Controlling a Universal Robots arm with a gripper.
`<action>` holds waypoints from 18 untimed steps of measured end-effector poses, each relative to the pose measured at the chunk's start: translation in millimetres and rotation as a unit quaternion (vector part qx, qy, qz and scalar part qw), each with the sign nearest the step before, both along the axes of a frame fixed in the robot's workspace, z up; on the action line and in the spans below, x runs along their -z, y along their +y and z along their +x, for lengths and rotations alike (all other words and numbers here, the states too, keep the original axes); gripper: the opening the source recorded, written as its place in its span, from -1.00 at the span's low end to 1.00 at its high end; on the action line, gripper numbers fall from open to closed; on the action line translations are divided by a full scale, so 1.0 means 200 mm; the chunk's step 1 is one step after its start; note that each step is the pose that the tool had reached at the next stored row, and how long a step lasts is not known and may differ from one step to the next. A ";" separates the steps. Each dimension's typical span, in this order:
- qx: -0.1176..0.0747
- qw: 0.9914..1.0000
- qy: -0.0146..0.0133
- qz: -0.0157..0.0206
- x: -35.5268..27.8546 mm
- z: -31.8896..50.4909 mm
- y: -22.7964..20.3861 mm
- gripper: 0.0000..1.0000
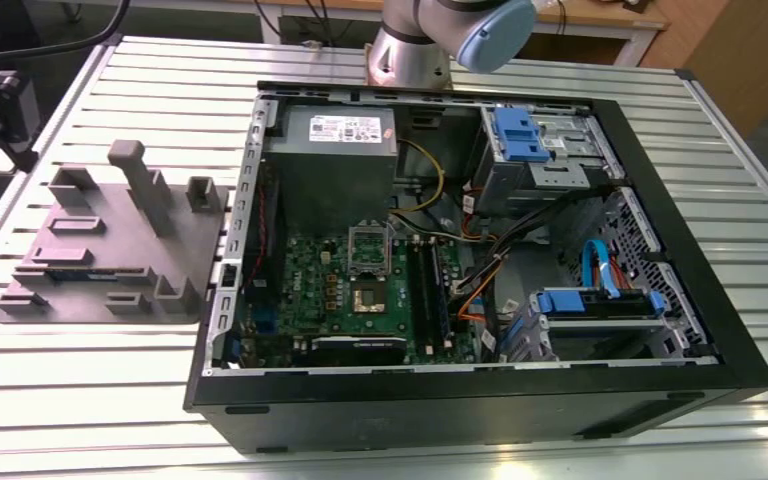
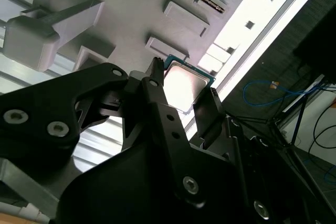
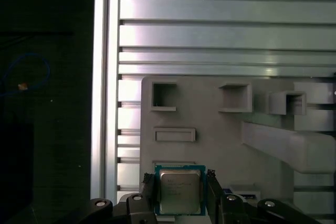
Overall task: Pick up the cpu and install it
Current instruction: 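Pick up the cpu and move it towards the insertion slot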
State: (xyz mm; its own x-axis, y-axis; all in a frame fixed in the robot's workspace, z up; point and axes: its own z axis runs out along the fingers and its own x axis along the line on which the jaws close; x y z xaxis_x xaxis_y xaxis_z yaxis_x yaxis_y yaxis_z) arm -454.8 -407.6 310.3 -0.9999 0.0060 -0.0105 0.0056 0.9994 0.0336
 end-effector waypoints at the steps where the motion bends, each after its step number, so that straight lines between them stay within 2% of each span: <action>1: 0.000 1.000 0.000 0.000 -0.001 0.000 0.000 -0.06; 18: 0.000 1.000 0.000 0.000 -0.019 0.000 0.000 -0.06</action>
State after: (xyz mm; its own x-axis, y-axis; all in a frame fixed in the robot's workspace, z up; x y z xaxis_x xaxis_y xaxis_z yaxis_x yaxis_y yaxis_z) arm -454.8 -407.6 314.1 -0.9999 0.0060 -0.0107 0.0057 0.9994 0.0337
